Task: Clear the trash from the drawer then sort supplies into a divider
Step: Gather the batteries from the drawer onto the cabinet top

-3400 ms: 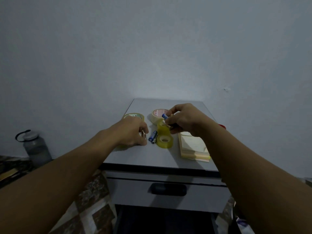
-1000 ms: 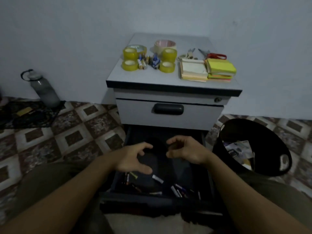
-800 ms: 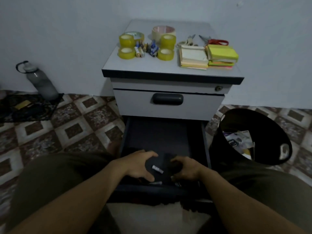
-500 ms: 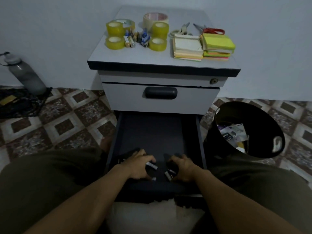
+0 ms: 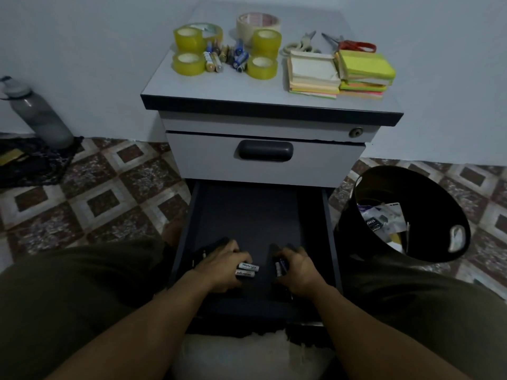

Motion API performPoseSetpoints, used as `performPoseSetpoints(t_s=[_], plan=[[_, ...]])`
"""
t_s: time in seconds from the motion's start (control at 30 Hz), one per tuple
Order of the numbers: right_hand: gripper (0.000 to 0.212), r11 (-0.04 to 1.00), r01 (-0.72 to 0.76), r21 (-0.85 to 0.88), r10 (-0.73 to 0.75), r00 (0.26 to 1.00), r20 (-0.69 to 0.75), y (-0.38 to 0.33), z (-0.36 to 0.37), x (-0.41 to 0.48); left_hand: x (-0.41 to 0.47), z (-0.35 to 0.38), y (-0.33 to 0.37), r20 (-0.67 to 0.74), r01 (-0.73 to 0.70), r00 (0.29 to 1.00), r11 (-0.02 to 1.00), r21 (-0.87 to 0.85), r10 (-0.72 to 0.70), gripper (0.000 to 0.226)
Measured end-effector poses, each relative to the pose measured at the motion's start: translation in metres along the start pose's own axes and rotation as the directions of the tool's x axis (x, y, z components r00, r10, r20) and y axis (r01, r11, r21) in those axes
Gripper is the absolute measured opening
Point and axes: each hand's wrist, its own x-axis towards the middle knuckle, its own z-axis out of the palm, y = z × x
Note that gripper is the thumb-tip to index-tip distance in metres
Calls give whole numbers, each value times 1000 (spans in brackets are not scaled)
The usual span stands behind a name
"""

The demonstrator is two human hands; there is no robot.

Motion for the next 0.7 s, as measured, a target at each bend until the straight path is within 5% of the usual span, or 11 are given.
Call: performPoseSetpoints(t_s=[0.1, 0.3, 0.5, 0.7], plan=[[42, 999, 34, -17, -35, 998, -46, -1, 2, 1, 1, 0, -2, -69, 21, 997, 1000, -15, -22, 18], [22, 1000, 17, -11, -18, 996, -92, -6, 6, 6, 6, 3, -4, -86, 16, 996, 1000, -20, -18, 16], [27, 995, 104, -10, -104, 987, -122, -17, 11, 13, 10, 0, -6, -104, 47, 993, 996, -74, -54, 23], [29, 991, 45, 126, -25, 987, -159, -14, 5, 20, 9, -5, -15, -176, 67, 980, 983, -172, -97, 27]])
